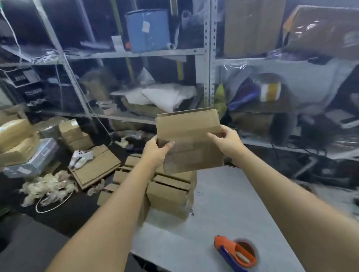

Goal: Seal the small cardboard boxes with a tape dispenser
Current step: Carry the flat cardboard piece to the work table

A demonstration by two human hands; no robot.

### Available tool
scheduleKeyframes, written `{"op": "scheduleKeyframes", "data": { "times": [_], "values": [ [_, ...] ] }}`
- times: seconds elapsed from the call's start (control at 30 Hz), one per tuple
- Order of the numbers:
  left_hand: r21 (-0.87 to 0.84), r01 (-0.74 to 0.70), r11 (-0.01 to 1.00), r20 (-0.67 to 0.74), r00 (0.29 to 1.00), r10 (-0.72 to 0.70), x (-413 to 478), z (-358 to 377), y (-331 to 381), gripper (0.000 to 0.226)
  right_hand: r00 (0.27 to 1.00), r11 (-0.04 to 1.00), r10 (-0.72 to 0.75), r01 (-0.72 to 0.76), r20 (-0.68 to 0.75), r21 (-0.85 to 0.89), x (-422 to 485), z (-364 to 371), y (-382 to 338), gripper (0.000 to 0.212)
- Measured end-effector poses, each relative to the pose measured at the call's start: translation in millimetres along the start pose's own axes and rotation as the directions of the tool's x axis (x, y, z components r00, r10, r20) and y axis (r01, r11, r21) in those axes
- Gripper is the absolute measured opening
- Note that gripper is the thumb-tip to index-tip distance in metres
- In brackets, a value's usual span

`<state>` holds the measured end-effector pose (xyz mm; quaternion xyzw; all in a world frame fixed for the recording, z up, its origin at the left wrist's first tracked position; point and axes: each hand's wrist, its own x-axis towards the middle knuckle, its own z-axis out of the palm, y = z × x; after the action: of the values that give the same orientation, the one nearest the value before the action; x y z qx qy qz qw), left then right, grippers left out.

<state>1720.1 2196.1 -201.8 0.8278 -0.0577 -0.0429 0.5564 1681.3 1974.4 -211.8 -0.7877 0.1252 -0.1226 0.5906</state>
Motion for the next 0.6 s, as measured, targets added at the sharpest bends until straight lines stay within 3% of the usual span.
{"op": "scheduleKeyframes", "data": {
  "times": [0.27,0.4,0.53,0.6],
  "values": [
    [-0.040,0.040,0.998,0.309,0.951,-0.026,35.9,87.6,-40.8,0.050,0.955,0.965,0.256,-0.262,-0.150,-0.021,-5.8,-50.3,70.3,0.057],
    [0.022,0.072,0.997,0.427,0.901,-0.075,39.8,118.9,-68.5,0.050,0.891,0.927,0.374,-0.367,-0.257,0.078,-20.9,-52.9,102.2,0.081],
    [0.060,0.100,0.993,0.499,0.858,-0.117,39.0,144.3,-91.8,0.053,0.852,0.908,0.417,-0.402,-0.316,0.113,-33.8,-53.3,134.8,0.034],
    [0.092,0.109,0.990,0.536,0.832,-0.141,38.4,155.7,-106.6,0.058,0.836,0.892,0.450,-0.440,-0.313,0.106,-39.7,-55.1,152.9,0.034]
  ]
}}
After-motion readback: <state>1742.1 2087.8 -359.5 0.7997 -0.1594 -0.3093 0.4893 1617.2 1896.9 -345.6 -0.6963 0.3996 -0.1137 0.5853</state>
